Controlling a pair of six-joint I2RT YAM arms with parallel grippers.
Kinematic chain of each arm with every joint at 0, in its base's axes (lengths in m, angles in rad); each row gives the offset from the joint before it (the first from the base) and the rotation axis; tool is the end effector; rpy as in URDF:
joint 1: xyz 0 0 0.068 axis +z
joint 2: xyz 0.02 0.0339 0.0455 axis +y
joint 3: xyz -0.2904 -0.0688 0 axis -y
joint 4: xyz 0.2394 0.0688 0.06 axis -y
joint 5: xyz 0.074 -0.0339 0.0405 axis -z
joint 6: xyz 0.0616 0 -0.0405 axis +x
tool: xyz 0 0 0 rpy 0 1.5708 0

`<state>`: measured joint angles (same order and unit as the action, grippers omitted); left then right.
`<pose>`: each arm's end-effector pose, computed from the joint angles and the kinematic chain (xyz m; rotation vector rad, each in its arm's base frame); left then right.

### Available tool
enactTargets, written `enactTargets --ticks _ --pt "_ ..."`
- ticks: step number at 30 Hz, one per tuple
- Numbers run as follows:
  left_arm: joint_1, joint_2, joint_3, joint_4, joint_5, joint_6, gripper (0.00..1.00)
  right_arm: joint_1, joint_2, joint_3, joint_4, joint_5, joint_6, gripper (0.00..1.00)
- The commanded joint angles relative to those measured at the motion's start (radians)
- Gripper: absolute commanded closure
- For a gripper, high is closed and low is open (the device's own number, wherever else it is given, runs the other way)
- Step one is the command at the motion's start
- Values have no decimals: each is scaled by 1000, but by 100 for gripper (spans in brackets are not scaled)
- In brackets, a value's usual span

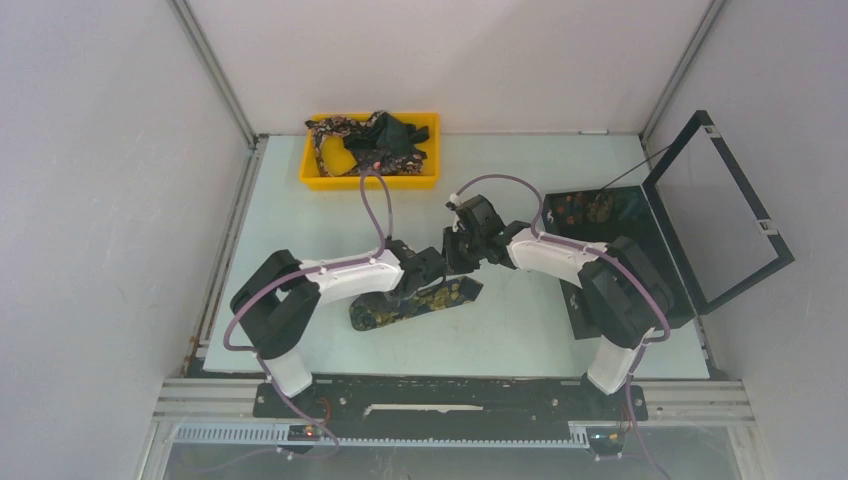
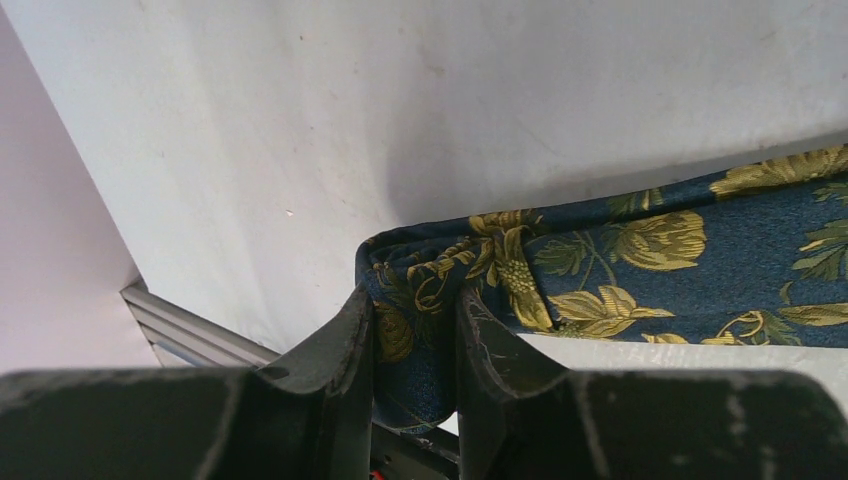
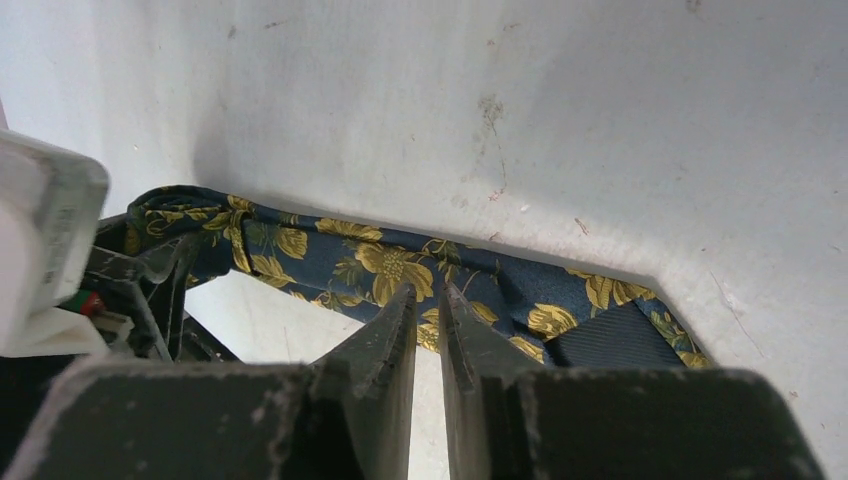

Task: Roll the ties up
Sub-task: Roll the tie at the center of the board.

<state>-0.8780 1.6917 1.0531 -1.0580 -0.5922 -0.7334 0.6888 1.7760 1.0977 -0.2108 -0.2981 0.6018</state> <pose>0.1972 -0.1837 0.1831 0.2481 2.7038 0.6969 0.2872 0.2599 0.1911 -0.2547 2.6252 0.8778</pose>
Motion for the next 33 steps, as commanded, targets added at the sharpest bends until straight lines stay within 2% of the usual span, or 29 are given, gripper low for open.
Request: enactTargets --ticks 1,5,15,21,25,33 --pt "-28 71 46 11 11 -45 94 -11 -55 -16 0 27 -17 83" --pt "-43 107 68 11 25 -56 85 -20 -66 -24 -4 29 -20 83" --pt "-58 94 93 45 68 -73 55 -22 -89 -63 -2 34 -24 83" --pt "-58 52 80 77 83 -85 47 -23 -106 -99 5 35 -21 83" --pt "-58 10 60 100 77 -98 37 -15 -122 -116 3 41 -19 83" --pt "-58 -80 27 111 2 -125 23 37 -124 -150 7 61 2 83"
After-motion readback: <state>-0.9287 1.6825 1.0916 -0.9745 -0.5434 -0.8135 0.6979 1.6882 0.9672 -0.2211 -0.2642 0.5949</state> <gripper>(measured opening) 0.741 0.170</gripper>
